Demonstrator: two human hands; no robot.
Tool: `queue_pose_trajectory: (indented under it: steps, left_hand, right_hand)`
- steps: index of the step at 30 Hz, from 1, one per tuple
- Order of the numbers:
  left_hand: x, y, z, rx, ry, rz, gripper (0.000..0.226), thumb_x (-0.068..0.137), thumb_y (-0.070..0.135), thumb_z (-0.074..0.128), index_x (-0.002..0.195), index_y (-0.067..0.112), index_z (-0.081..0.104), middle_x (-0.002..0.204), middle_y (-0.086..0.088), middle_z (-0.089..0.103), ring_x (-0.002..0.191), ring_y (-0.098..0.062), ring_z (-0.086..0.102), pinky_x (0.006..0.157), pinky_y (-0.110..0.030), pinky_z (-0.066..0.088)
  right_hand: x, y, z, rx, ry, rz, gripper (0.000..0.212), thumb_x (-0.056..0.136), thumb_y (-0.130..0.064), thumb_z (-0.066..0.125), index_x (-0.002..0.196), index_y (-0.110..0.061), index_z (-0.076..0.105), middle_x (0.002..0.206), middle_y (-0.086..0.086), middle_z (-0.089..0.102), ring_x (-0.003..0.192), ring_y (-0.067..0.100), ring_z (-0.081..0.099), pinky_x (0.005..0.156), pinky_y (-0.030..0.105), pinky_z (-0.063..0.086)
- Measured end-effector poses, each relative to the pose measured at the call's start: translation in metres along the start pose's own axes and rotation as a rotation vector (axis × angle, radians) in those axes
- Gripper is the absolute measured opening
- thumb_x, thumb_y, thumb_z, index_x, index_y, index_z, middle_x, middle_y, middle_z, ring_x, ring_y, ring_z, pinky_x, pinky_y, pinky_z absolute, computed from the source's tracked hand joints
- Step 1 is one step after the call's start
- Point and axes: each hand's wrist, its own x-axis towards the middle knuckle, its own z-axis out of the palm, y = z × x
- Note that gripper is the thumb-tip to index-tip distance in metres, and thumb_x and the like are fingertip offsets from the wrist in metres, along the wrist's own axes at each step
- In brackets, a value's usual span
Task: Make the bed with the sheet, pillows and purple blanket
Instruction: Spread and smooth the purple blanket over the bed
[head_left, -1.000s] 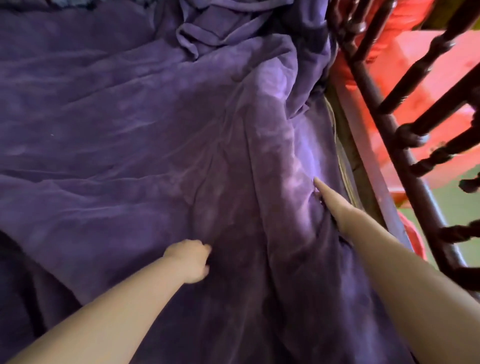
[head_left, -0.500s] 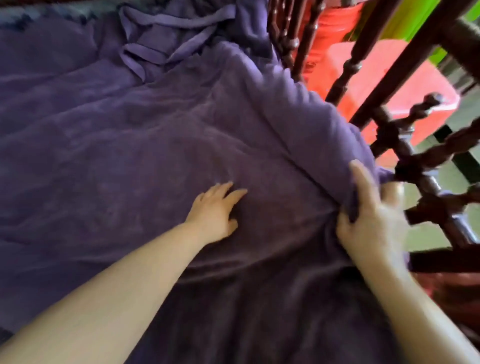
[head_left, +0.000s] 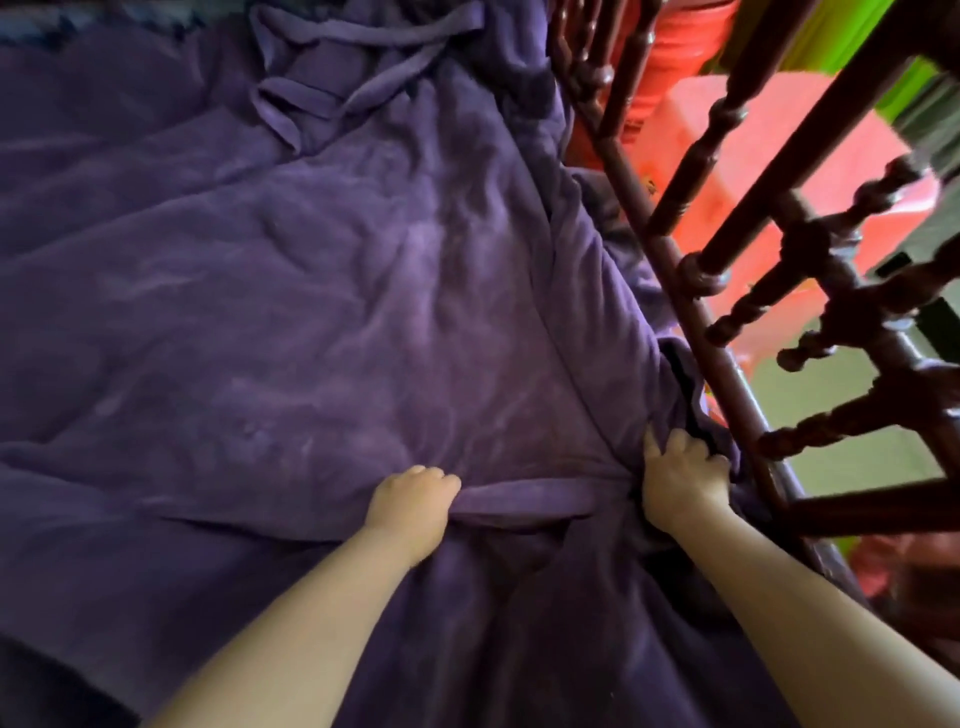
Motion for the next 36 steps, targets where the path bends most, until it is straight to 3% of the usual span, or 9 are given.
queue_pose_trajectory:
  steps: [7, 13, 15, 18, 22, 26, 29, 34, 36]
  left_hand:
    - [0.004, -0.012, -0.034, -0.155, -0.237, -0.061, 0.043, 0.099, 0.022, 0.03, 0.123, -0.003, 0.056, 0.13, -0.023, 0.057, 0.119, -0.036, 0.054, 0.097, -0.036, 0.043]
    - [-0.015, 0.005, 0.022, -0.001, -0.295, -0.101, 0.047, 0.094, 0.016, 0.035, 0.14, 0.007, 0.036, 0.147, -0.01, 0.036, 0.138, -0.026, 0.033, 0.111, -0.039, 0.029]
    - [-0.026, 0.006, 0.042, -0.042, -0.151, -0.109, 0.046, 0.093, 0.012, 0.033, 0.139, 0.008, 0.035, 0.144, -0.01, 0.037, 0.137, -0.026, 0.033, 0.112, -0.04, 0.027]
    - [-0.048, -0.022, 0.053, -0.194, 0.296, -0.006, 0.049, 0.075, 0.016, 0.053, 0.123, 0.005, 0.055, 0.114, -0.015, 0.064, 0.11, -0.03, 0.06, 0.095, -0.037, 0.046]
    - [-0.096, -0.072, 0.082, -0.052, 0.609, 0.228, 0.045, 0.066, 0.043, 0.047, 0.1, 0.014, 0.048, 0.086, -0.009, 0.069, 0.087, -0.02, 0.044, 0.08, -0.031, 0.035]
    - [-0.151, -0.101, 0.106, 0.047, 0.422, 0.305, 0.066, 0.062, 0.067, 0.041, 0.106, 0.018, 0.045, 0.095, -0.004, 0.068, 0.096, -0.018, 0.053, 0.097, -0.029, 0.027]
    - [-0.192, -0.117, 0.13, 0.166, 0.237, 0.301, 0.094, 0.055, 0.076, 0.035, 0.123, 0.011, 0.043, 0.126, -0.008, 0.045, 0.118, -0.022, 0.04, 0.109, -0.033, 0.008]
    - [-0.244, -0.138, 0.163, 0.073, 0.083, 0.105, 0.113, 0.05, 0.08, 0.029, 0.131, 0.003, 0.045, 0.134, -0.019, 0.052, 0.127, -0.032, 0.043, 0.11, -0.043, 0.028]
    - [-0.26, -0.147, 0.176, 0.093, -0.057, 0.109, 0.132, 0.045, 0.09, 0.023, 0.146, 0.005, 0.028, 0.153, -0.018, 0.03, 0.144, -0.031, 0.024, 0.118, -0.045, 0.011]
  right_hand:
    - [-0.024, 0.014, 0.002, 0.131, -0.054, -0.067, 0.059, 0.095, -0.015, 0.028, 0.148, -0.023, 0.004, 0.135, 0.013, 0.048, 0.119, 0.027, 0.054, 0.093, 0.036, 0.047]
    - [-0.03, 0.005, 0.031, 0.173, -0.073, 0.045, 0.06, 0.098, -0.029, 0.024, 0.148, -0.02, -0.009, 0.14, 0.025, 0.036, 0.124, 0.037, 0.047, 0.101, 0.043, 0.041]
    - [-0.032, -0.001, 0.031, 0.23, -0.018, 0.092, 0.056, 0.097, -0.022, 0.019, 0.149, -0.015, -0.001, 0.136, 0.032, 0.038, 0.121, 0.041, 0.049, 0.099, 0.044, 0.042]
    - [-0.043, -0.006, 0.025, 0.271, 0.181, 0.11, 0.051, 0.073, -0.009, 0.045, 0.122, -0.002, 0.059, 0.09, 0.041, 0.059, 0.077, 0.053, 0.062, 0.068, 0.059, 0.052]
    - [-0.1, -0.023, 0.028, 0.284, 0.345, -0.102, 0.035, 0.075, -0.025, 0.054, 0.092, 0.002, 0.07, 0.086, 0.029, 0.065, 0.078, 0.046, 0.064, 0.061, 0.048, 0.054]
    - [-0.168, -0.047, 0.048, 0.43, 0.576, -0.518, 0.062, 0.094, -0.043, 0.025, 0.069, -0.007, 0.068, 0.067, 0.011, 0.063, 0.061, 0.031, 0.062, 0.056, 0.033, 0.055]
    - [-0.221, -0.087, 0.077, 0.362, 0.436, -0.674, 0.076, 0.089, -0.064, 0.013, 0.078, -0.015, 0.071, 0.066, -0.001, 0.064, 0.057, 0.02, 0.065, 0.049, 0.021, 0.054]
    - [-0.272, -0.168, 0.078, 0.458, 0.347, -0.528, 0.091, 0.075, -0.08, 0.023, 0.099, -0.004, 0.066, 0.086, 0.008, 0.071, 0.072, 0.027, 0.071, 0.054, 0.032, 0.059]
    - [-0.283, -0.197, 0.065, 0.543, 0.339, -0.403, 0.09, 0.069, -0.073, 0.045, 0.119, 0.001, 0.054, 0.105, 0.014, 0.067, 0.092, 0.033, 0.067, 0.071, 0.038, 0.058]
